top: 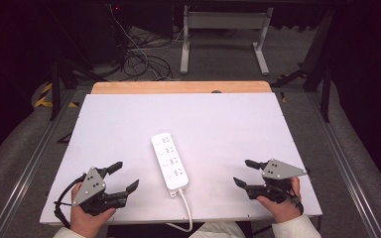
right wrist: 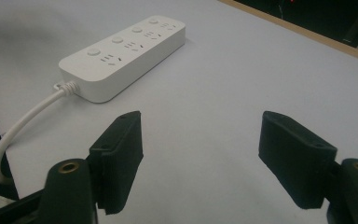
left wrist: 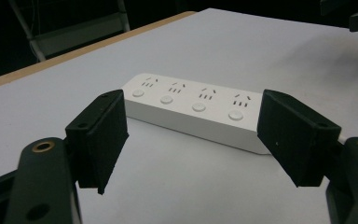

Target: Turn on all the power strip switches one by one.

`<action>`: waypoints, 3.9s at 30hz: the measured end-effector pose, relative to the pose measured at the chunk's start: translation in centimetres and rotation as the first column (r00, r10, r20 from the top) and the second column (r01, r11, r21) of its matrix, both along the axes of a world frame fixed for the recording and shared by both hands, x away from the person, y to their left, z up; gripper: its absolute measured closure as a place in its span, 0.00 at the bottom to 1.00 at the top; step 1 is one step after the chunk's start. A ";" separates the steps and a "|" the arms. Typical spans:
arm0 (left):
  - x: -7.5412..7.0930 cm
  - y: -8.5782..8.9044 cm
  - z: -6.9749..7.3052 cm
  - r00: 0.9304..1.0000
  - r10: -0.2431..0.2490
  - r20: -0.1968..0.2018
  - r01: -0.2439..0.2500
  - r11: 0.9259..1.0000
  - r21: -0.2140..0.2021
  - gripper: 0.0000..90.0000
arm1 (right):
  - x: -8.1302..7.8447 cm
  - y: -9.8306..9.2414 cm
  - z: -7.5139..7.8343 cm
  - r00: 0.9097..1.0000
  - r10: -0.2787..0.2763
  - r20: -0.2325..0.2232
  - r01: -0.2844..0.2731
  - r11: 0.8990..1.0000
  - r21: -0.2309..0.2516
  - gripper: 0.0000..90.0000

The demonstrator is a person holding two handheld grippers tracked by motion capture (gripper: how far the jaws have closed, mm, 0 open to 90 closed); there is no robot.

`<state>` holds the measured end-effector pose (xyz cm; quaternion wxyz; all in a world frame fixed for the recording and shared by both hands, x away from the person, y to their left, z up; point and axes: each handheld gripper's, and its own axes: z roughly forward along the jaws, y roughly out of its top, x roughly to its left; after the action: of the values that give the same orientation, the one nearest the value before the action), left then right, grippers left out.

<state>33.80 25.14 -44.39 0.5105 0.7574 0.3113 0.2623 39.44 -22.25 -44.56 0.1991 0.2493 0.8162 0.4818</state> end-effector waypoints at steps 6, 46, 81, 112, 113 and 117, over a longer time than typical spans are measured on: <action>0.0 -0.1 0.1 1.000 0.003 0.008 -0.004 1.000 0.024 0.28 | 0.0 0.0 0.0 1.000 0.001 0.005 -0.001 1.000 0.001 0.35; 2.1 -3.1 2.3 0.996 -0.069 -0.062 0.074 0.994 0.079 0.39 | 0.2 0.3 -0.3 0.999 0.024 -0.024 -0.024 1.000 -0.009 0.37; 5.7 -6.9 2.2 0.960 -0.178 -0.215 0.202 0.974 0.098 0.69 | 0.2 0.2 -0.3 0.999 0.032 -0.023 -0.033 0.999 -0.007 0.38; 8.5 -9.7 0.5 0.880 -0.144 -0.452 0.264 0.940 0.214 1.00 | 0.2 0.3 -0.3 0.999 0.045 -0.026 -0.045 0.999 -0.013 0.39; 8.5 -9.8 0.4 0.880 -0.141 -0.454 0.265 0.938 0.223 1.00 | 0.2 0.3 -0.3 0.999 0.046 -0.026 -0.046 0.999 -0.013 0.39; 8.5 -10.1 0.3 0.883 -0.128 -0.451 0.262 0.933 0.248 1.00 | 0.2 0.3 -0.4 0.999 0.046 -0.028 -0.047 0.999 -0.013 0.39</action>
<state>42.31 15.08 -44.12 0.3320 0.8929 0.2932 0.0808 39.62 -21.97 -44.92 0.1783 0.2356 0.8276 0.4773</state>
